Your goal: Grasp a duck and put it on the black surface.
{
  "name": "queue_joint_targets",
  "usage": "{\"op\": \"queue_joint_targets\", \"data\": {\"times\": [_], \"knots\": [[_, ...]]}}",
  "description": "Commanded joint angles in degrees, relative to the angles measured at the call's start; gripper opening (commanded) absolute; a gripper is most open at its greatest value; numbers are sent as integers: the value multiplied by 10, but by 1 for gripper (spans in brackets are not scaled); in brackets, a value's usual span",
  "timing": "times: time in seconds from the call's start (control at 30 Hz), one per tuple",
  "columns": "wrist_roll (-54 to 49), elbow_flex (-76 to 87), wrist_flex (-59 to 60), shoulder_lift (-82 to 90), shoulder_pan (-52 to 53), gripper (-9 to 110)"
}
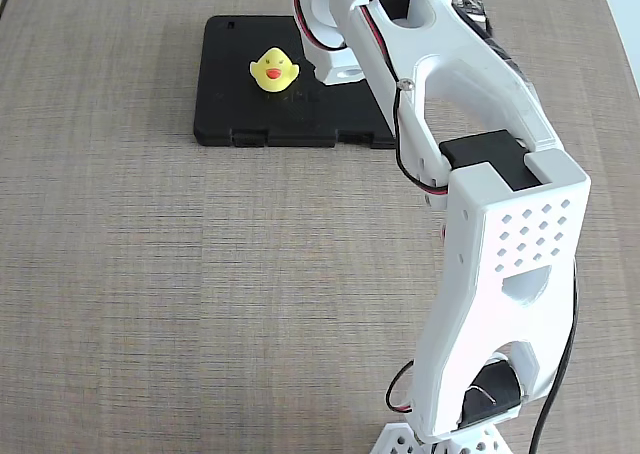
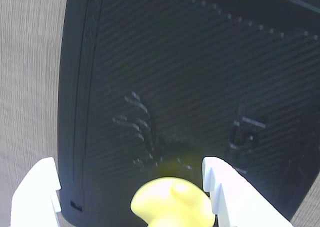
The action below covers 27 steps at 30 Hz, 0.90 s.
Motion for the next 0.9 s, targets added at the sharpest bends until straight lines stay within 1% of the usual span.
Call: {"op": "queue_joint_targets", "data": {"times": [0.0, 0.1, 0.17, 0.37, 0.43, 0.57, 0.7, 0.87], "knots": [[4, 16, 3, 178, 20, 29], [4, 85, 3, 319, 38, 27], [4, 144, 3, 419, 54, 23], [4, 345, -1, 705, 123, 2], [1, 422, -4, 787, 147, -2], [-3, 581, -6, 926, 174, 2], [2, 716, -7, 1048, 179, 1], [3, 831, -7, 1159, 181, -1]]}}
